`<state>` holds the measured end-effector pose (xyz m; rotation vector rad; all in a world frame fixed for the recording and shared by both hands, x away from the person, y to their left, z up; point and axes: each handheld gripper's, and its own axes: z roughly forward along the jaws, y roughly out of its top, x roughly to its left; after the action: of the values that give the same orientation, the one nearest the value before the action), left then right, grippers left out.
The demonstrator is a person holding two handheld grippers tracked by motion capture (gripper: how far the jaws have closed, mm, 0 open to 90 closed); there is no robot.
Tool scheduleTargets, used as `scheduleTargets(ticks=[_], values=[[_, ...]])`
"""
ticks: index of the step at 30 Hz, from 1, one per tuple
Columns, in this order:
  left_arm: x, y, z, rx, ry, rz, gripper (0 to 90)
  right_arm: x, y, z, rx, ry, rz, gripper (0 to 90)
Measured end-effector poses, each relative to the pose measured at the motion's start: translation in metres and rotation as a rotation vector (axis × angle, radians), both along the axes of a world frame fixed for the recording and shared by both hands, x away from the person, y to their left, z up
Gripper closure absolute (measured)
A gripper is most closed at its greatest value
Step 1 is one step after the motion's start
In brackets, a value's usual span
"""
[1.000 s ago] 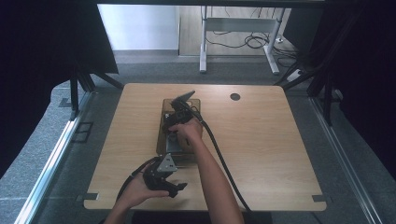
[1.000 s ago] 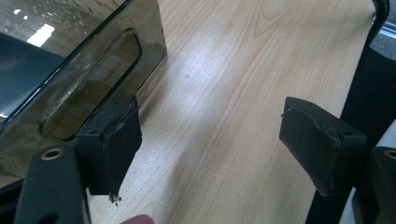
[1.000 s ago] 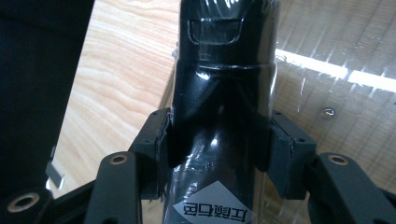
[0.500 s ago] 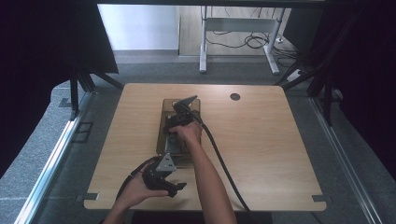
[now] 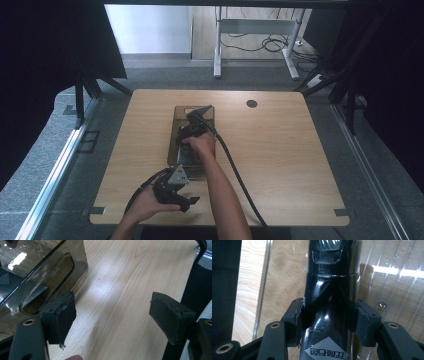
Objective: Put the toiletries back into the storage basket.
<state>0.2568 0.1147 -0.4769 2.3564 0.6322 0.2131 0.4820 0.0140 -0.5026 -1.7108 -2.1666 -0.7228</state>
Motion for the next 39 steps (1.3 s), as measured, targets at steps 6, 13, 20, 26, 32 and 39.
scheduleTargets(ticks=[6,13,20,26,32,39], values=[[0.0,0.0,0.0,-0.001,0.0,0.001,21.5,0.0,0.001,-0.002,0.002,-0.001,-0.013,46.4],[0.0,-0.001,0.0,0.0,0.0,-0.002,21.5,0.0,0.001,-0.003,-0.01,-0.001,-0.022,45.8],[0.0,0.0,0.0,0.004,-0.001,-0.004,21.5,0.0,0.002,-0.004,-0.052,-0.021,-0.015,43.6],[-0.001,-0.002,0.0,0.005,-0.001,-0.007,21.4,-0.001,0.003,0.003,-0.062,-0.045,-0.008,41.8],[-0.001,-0.002,0.0,0.002,0.001,-0.003,21.4,-0.004,0.003,0.01,-0.052,-0.067,-0.007,41.6],[-0.001,-0.002,0.0,0.005,0.001,-0.005,21.4,-0.006,-0.006,0.03,-0.044,-0.127,0.003,42.9]])
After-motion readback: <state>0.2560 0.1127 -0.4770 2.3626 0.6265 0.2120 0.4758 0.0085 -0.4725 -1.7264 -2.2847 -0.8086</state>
